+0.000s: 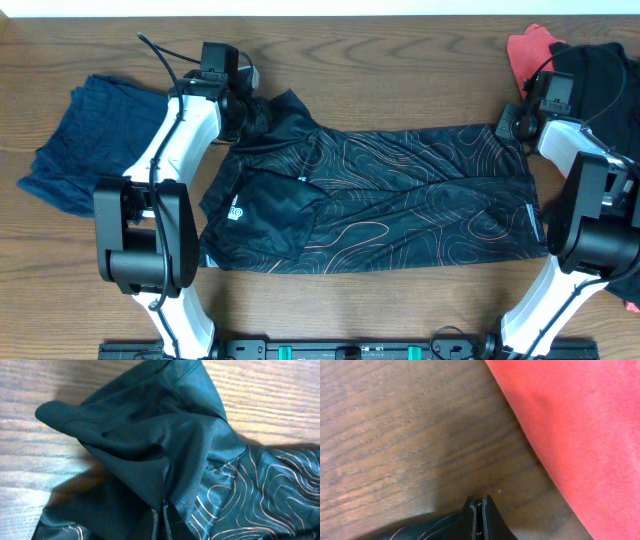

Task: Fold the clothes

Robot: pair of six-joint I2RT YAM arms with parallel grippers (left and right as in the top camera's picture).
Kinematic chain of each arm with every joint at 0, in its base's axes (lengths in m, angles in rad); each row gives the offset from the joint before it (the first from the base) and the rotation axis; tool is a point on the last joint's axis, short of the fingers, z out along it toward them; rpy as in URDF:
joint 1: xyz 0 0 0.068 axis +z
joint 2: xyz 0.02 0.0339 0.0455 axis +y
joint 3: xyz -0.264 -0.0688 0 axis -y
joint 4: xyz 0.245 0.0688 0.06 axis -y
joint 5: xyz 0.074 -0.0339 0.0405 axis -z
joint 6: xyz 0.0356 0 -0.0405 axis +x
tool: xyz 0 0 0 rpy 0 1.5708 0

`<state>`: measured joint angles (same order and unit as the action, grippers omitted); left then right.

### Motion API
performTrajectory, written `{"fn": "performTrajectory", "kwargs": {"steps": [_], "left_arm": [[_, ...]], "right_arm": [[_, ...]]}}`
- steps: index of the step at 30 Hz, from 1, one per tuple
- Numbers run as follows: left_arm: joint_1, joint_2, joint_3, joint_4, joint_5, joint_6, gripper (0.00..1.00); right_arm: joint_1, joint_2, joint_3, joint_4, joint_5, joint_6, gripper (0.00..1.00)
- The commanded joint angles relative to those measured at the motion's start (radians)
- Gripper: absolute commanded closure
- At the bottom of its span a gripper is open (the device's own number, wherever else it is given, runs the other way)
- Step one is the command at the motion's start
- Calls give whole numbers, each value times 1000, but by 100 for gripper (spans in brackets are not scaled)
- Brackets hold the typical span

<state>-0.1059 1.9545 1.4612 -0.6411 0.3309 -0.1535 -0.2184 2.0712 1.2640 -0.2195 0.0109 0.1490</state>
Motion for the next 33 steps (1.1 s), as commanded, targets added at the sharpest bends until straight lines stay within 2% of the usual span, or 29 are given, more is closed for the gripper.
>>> {"fn": "performTrajectory", "kwargs": {"steps": [1, 9, 18, 24, 33], "left_arm": [[4, 1, 14, -19, -2, -1, 94], [5, -106, 14, -149, -2, -1, 94], [5, -249, 14, -483, -6, 0, 94], [5, -266, 2, -719, -132, 0, 94], [5, -266, -124, -765, -209, 0, 94]], "right_arm": [[2, 19, -7, -56, 91, 0, 99], [1, -172, -1, -192, 151, 20, 99], [-28, -404, -1, -621, 221, 58, 99], [-51, -423, -3, -868, 323, 133, 99], [-93, -423, -3, -941, 337, 145, 99]]}}
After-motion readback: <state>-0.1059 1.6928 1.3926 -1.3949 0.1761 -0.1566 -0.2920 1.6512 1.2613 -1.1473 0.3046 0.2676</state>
